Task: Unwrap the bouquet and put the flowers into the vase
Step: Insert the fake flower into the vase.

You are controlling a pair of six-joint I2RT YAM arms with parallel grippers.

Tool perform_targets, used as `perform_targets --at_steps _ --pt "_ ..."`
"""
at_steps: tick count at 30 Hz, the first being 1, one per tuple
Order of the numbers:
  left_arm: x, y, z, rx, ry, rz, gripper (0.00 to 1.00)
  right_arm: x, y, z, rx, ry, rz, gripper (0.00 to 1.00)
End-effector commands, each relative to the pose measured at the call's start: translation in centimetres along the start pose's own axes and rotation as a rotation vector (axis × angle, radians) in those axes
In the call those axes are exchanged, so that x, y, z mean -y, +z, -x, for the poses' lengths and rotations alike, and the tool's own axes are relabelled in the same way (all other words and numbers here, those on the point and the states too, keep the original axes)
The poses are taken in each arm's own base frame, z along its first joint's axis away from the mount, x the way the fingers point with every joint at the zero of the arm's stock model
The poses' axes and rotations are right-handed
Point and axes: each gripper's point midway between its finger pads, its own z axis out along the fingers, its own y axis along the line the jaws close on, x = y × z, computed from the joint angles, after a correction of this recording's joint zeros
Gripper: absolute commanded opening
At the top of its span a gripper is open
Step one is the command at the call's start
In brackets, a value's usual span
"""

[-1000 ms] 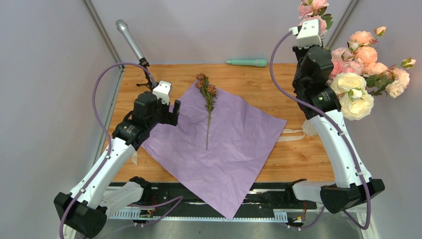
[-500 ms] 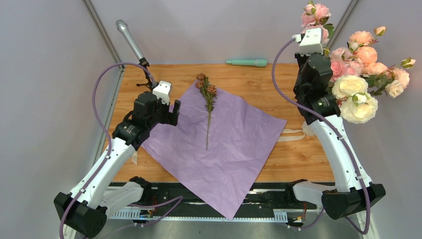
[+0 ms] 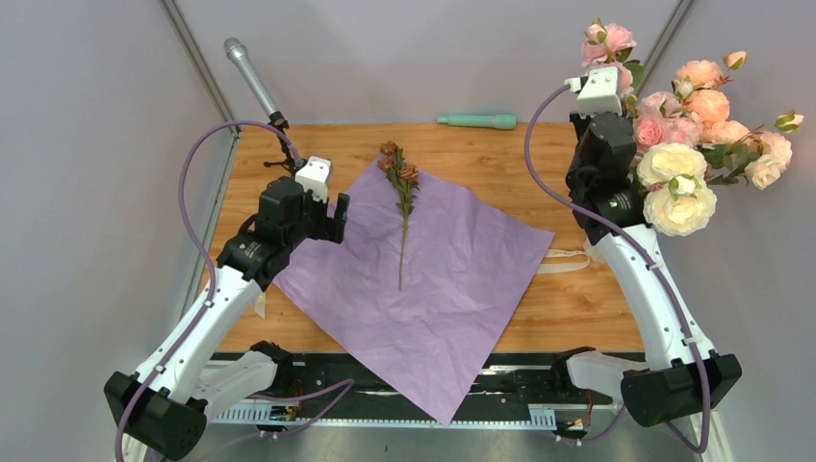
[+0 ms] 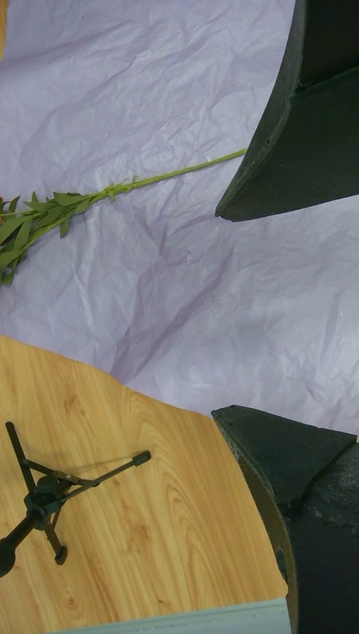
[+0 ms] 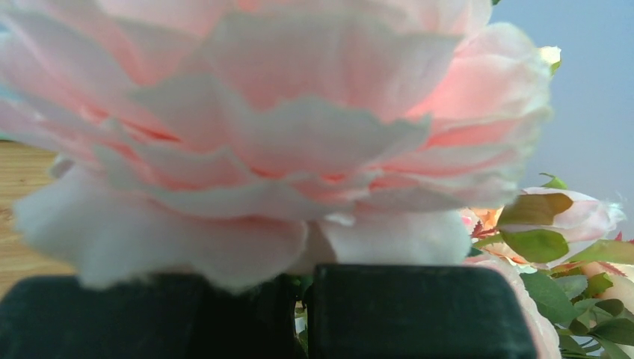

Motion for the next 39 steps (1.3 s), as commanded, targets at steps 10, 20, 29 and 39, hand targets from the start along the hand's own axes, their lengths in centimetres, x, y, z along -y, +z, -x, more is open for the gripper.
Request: perform_targets --at_steps 10,20,29,39 --pt "0.0 -0.2 0.6 0.029 0.007 -0.006 1.0 1.4 -0.6 -1.5 -0.013 0.065 -0.05 0.02" --pt "0.0 -0.3 0.6 0.033 0.007 -0.007 1.0 1.2 -1.1 -1.6 -0.01 0.084 -0.028 0.19" --pt "0.0 -0.2 0.6 0.031 0.007 -0.009 1.0 0.1 -2.0 -1.9 0.009 0.115 0.051 0.36" --pt "0.1 -0.2 0.6 0.031 0.008 -0.015 1.0 -1.3 -3.1 -1.7 0.021 0.118 0.102 0.71"
